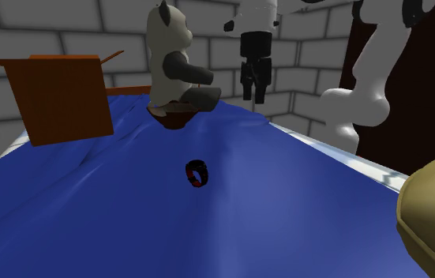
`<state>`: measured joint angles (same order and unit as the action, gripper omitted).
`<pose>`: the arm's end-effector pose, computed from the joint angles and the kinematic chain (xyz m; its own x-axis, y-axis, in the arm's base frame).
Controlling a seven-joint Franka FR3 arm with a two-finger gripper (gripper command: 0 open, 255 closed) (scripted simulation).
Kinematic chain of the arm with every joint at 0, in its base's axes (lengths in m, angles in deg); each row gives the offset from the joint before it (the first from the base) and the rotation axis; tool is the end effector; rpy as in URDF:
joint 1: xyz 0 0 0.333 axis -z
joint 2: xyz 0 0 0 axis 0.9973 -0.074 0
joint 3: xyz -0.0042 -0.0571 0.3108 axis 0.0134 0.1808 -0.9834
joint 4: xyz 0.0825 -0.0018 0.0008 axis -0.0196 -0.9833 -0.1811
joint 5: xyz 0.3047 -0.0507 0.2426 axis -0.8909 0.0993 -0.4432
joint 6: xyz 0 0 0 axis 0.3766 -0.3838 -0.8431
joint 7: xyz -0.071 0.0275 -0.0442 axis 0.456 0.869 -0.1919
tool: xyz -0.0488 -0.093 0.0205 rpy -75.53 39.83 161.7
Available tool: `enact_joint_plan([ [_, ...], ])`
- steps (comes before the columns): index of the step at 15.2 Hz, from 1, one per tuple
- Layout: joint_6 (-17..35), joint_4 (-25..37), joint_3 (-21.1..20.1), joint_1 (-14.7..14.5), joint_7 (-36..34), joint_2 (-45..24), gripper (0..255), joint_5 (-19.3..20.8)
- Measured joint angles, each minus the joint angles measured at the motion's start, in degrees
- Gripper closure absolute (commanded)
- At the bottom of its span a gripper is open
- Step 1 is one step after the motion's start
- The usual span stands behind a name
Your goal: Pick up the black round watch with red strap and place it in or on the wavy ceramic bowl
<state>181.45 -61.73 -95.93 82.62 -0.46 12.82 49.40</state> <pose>0.4243 0.1123 0.5504 0.9995 -0.0205 0.0260 -0.0178 -0.9949 -0.0994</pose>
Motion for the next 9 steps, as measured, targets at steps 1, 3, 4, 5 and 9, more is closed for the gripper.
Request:
enact_joint_plan([
  [1,0.5,1.8,-0.8,-0.2,-1.1,-2.3,0,0.2],
  [3,1.8,4.7,-2.5,-0.6,-3.2,-6.4,0,0.6],
  [4,2.0,6.4,-3.3,-0.8,-4.4,-8.4,0,1.0],
  [5,2.8,7.6,-4.0,-1.0,-5.5,-10.4,0,1.4],
  [9,3.3,15.4,-6.5,-2.0,-9.9,-19.0,0,3.7],
])
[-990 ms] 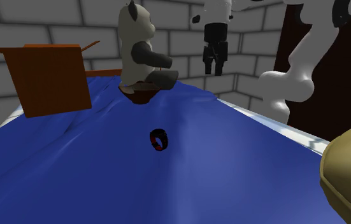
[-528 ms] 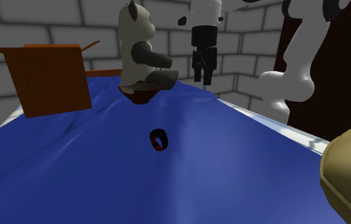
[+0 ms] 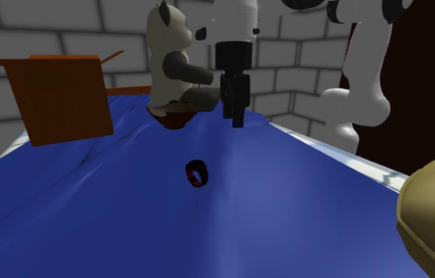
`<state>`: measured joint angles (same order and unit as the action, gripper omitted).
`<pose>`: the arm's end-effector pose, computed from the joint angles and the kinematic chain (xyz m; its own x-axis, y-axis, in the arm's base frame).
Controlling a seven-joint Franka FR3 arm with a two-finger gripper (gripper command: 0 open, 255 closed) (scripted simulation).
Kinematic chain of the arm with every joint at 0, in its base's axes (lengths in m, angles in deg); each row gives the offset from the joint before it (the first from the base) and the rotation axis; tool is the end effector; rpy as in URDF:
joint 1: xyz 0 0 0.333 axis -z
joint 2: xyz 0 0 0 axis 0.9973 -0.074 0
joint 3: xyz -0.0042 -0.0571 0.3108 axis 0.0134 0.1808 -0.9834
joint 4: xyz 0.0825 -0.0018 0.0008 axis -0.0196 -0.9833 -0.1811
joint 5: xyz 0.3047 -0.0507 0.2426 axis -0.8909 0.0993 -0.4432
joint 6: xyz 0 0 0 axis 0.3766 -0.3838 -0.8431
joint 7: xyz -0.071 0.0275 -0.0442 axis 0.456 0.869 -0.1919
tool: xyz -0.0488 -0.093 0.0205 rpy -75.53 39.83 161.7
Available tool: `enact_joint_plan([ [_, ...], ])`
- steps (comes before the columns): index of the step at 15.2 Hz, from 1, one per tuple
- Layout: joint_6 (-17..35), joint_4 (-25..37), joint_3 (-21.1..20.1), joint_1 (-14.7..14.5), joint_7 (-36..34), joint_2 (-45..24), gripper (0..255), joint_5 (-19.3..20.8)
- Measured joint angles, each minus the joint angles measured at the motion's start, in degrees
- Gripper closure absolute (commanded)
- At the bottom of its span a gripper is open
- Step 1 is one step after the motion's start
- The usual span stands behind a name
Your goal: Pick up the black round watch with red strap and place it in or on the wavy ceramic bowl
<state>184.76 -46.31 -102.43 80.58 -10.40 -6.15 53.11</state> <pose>0.5053 0.2016 0.5249 0.9996 -0.0232 0.0141 -0.0220 -0.9965 -0.0801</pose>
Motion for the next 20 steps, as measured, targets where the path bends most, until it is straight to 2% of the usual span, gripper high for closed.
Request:
enact_joint_plan([
  [4,0.1,8.5,-1.7,-1.6,-4.3,-9.3,0,3.2],
  [8,-2.0,19.4,-2.6,-4.1,-8.3,-18.9,0,6.8],
  [16,2.5,17.2,-2.6,-4.7,-9.2,-21.3,0,7.6],
  [20,3.1,16.6,-2.6,-4.8,-9.2,-21.3,0,7.7],
])
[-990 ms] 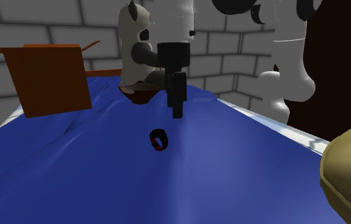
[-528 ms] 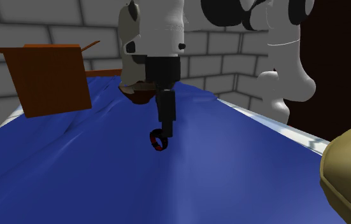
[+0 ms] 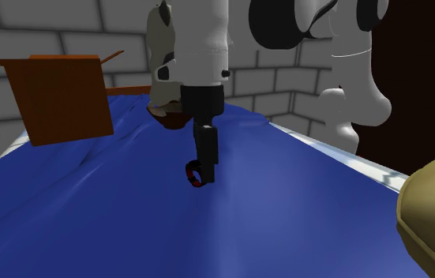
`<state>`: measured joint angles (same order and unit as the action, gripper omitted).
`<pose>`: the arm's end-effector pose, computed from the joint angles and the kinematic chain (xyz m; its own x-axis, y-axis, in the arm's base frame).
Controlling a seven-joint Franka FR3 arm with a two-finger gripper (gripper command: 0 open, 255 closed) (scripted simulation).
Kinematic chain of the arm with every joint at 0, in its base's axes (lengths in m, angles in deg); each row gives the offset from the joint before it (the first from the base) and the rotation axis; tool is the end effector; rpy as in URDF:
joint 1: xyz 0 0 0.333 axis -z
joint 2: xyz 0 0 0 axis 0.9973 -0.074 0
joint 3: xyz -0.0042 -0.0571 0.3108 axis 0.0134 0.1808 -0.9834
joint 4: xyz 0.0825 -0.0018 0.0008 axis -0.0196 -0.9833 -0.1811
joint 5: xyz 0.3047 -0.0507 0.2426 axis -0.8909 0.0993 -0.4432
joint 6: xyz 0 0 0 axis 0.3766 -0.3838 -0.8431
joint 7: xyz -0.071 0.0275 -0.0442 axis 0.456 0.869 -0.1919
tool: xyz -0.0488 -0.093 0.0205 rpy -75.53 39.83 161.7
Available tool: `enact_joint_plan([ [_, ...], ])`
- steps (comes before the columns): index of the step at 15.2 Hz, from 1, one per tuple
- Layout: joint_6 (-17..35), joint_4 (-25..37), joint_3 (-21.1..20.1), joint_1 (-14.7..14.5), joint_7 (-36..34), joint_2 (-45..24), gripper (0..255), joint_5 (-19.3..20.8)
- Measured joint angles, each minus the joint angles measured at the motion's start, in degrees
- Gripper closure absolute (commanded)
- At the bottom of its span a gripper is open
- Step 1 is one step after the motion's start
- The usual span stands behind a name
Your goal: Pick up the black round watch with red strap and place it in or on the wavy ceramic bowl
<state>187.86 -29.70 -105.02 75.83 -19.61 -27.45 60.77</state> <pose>0.5826 0.2844 0.4567 0.9996 -0.0277 0.0012 -0.0276 -0.9977 -0.0620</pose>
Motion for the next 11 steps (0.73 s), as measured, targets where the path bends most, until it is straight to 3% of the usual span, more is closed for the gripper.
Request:
enact_joint_plan([
  [2,0.0,0.0,0.0,0.0,0.0,0.0,0,0.0],
  [3,0.0,0.0,0.0,0.0,0.0,0.0,255,0.0],
  [11,0.0,0.0,0.0,0.0,0.0,0.0,255,0.0],
])
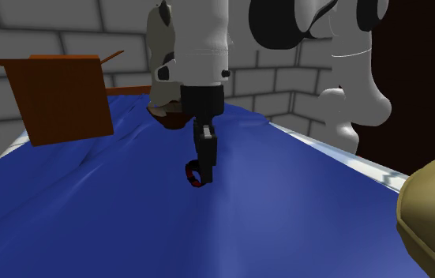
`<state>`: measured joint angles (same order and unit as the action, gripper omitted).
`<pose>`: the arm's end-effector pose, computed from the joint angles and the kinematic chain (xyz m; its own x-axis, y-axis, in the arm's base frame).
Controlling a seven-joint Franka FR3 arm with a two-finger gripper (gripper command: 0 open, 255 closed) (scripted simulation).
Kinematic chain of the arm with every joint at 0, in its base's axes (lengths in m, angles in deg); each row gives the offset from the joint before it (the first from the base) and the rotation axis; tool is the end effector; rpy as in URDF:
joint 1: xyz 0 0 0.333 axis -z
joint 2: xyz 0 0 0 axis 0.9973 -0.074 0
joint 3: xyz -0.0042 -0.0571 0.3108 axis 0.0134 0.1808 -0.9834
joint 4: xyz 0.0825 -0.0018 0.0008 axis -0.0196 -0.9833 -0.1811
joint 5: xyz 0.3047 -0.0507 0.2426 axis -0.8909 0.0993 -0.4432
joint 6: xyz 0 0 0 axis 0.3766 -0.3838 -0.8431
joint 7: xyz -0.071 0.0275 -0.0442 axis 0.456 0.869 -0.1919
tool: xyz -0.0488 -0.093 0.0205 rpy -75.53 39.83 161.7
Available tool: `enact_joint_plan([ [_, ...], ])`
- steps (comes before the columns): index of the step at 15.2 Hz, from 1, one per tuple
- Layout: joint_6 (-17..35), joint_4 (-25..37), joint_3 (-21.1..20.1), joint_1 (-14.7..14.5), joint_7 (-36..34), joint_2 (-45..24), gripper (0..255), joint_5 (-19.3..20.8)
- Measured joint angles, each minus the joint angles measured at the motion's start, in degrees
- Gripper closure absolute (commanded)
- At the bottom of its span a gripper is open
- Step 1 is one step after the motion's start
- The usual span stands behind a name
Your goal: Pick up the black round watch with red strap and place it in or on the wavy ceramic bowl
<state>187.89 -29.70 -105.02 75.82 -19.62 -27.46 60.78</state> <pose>0.5826 0.2845 0.4567 0.9996 -0.0277 0.0015 -0.0276 -0.9977 -0.0621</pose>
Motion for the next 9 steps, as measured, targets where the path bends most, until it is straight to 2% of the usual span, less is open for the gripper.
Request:
enact_joint_plan([
  [3,-0.4,0.4,0.0,0.0,0.0,0.0,255,0.0],
  [9,-4.4,3.9,-0.1,-0.1,-0.1,0.5,255,-0.2],
])
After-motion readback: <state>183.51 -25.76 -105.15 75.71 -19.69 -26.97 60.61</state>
